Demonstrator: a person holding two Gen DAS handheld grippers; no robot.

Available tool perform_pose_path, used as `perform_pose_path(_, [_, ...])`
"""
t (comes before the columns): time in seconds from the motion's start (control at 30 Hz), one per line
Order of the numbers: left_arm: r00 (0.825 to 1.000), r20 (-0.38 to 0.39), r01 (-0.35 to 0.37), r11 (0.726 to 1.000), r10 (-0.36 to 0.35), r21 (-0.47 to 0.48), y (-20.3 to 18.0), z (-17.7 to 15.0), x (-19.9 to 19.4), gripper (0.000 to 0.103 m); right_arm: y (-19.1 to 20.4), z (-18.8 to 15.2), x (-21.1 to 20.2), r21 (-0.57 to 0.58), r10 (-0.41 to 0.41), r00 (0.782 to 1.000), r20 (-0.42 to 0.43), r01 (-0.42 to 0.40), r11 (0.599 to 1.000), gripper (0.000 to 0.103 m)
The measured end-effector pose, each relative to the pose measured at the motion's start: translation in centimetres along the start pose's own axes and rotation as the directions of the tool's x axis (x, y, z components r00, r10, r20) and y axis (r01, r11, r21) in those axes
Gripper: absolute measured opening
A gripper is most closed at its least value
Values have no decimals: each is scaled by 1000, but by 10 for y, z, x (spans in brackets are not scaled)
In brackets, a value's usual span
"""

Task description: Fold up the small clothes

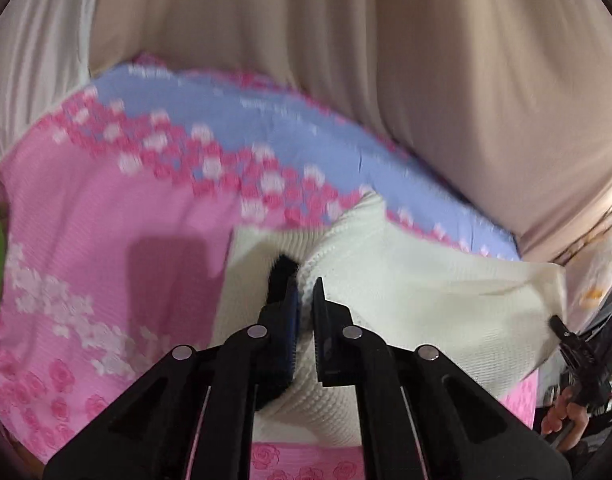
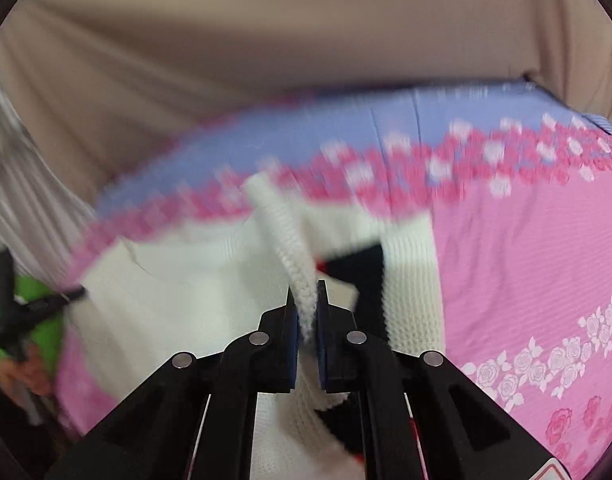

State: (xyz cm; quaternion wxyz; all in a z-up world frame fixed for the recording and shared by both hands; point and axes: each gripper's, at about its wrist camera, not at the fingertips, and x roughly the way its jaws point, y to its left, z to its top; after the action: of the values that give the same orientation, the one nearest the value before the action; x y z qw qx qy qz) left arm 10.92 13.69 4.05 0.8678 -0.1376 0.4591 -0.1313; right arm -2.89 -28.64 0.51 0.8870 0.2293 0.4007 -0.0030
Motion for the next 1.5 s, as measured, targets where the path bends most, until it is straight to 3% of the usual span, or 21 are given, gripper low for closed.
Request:
perform_pose_path(0.07, [1000,1,-25,1000,25,8,1,15,14,6,-2,15,-46,49,60,989,132,-67,997,6])
perform_pose_path(0.13, [998,-64,-30,999,28,-22,6,21,52,6,-14,32,-55,83,30,978,208,-48,995,6])
perform_pose_path(0.2, [983,-162,-94,995,89,-22,9,15,99,6,-35,42,-18,113,-45,989,142,29,993,6])
perform_pose_path(0.3, [947,-286,-153,988,145,-4,11,-14,154,7,-70,35,68,173,-138,987,-87,152,973,7])
perform_pose_path(0.4, [969,-219,-119,993,113,-13,6,-21,135,11,-71,21,104,136,-184,961,-206,215,967,10])
perform_pose_path(0.43, [974,-201,-107,994,103,-11,4,-21,124,14,-63,21,97,122,-188,967,-174,211,970,13])
perform_pose_path(0.5, [983,-155,-101,995,101,4,2,-20,109,38,-40,25,67,70,-207,976,-71,212,975,20])
perform_pose_path(0.57, [983,-128,-126,992,128,28,0,-17,106,50,-21,22,44,18,-213,977,-6,213,977,47])
perform_pose_path(0.63, [979,-141,-143,988,149,50,-2,-15,115,51,-13,19,40,-31,-223,975,15,223,974,53])
perform_pose_path(0.73, [971,-183,-150,988,152,26,2,-16,139,50,-11,10,69,-98,-262,964,-54,256,962,53])
perform_pose_path(0.77, [968,-197,-156,988,155,8,4,-16,145,41,-18,7,84,-99,-277,957,-89,268,958,53])
perform_pose_path(0.8, [967,-205,-154,988,149,-8,6,-16,148,8,-27,6,98,-89,-294,948,-123,284,955,53])
perform_pose_path(0.83, [967,-211,-152,988,145,-20,7,-14,146,7,-34,3,103,-74,-300,944,-141,292,954,49])
perform_pose_path(0.87, [971,-196,-151,988,140,-41,9,-11,141,6,-42,1,109,-40,-280,946,-162,277,960,18])
perform_pose_path(0.9, [978,-157,-151,986,140,-66,11,-4,130,6,-47,-3,109,1,-235,956,-174,239,971,8])
perform_pose_path(1.03, [969,-149,-213,972,197,-97,31,9,122,6,-56,25,72,122,-123,991,-60,130,984,7])
perform_pose_path(1.13, [943,-227,-268,960,244,-83,44,0,148,7,-84,31,74,191,-136,988,-76,148,970,7])
perform_pose_path(1.23, [951,-207,-256,960,230,-110,39,0,142,11,-115,11,117,249,-139,961,-237,198,948,10])
perform_pose_path(1.33, [959,-197,-231,966,206,-116,35,2,123,28,-115,15,100,319,-106,977,-183,161,934,27])
perform_pose_path(1.37, [961,-175,-233,967,213,-104,31,2,113,39,-111,18,88,320,-105,983,-152,149,935,27])
perform_pose_path(1.5, [985,-86,-152,986,147,-62,-1,-11,82,52,-80,20,37,219,-143,988,-49,151,964,31])
